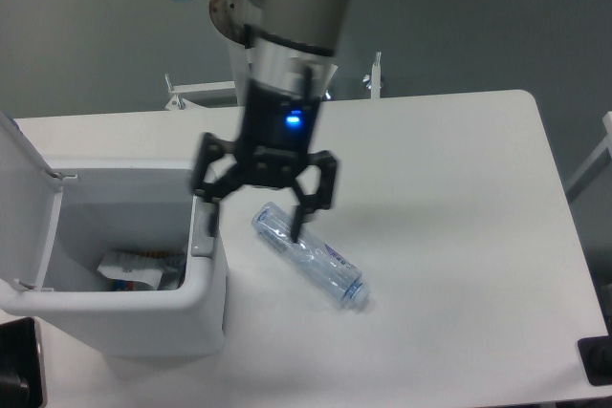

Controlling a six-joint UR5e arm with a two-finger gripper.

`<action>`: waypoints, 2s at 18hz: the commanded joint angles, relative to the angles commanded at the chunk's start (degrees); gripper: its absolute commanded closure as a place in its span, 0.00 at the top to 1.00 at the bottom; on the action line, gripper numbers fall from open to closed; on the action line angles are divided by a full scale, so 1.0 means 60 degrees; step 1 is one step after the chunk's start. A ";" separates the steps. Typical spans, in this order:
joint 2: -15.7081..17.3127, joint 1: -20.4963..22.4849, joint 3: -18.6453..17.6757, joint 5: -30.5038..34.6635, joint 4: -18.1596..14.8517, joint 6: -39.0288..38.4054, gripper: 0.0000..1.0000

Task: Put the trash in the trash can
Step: 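Open the gripper to release the paper and move toward the bottle, then lower the gripper onto the cap end of the clear bottle and close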

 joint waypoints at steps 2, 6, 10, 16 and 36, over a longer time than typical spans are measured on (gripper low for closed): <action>-0.0029 0.0221 -0.0307 0.0261 0.0000 0.0000 1.00; -0.0599 0.0251 -0.0470 0.1754 0.0014 0.0000 1.00; -0.1317 0.0207 -0.0543 0.2153 0.0014 0.0000 1.00; -0.2210 -0.0086 -0.0733 0.2825 0.0029 -0.0029 1.00; -0.3574 -0.0525 -0.0572 0.4849 0.0044 -0.1684 1.00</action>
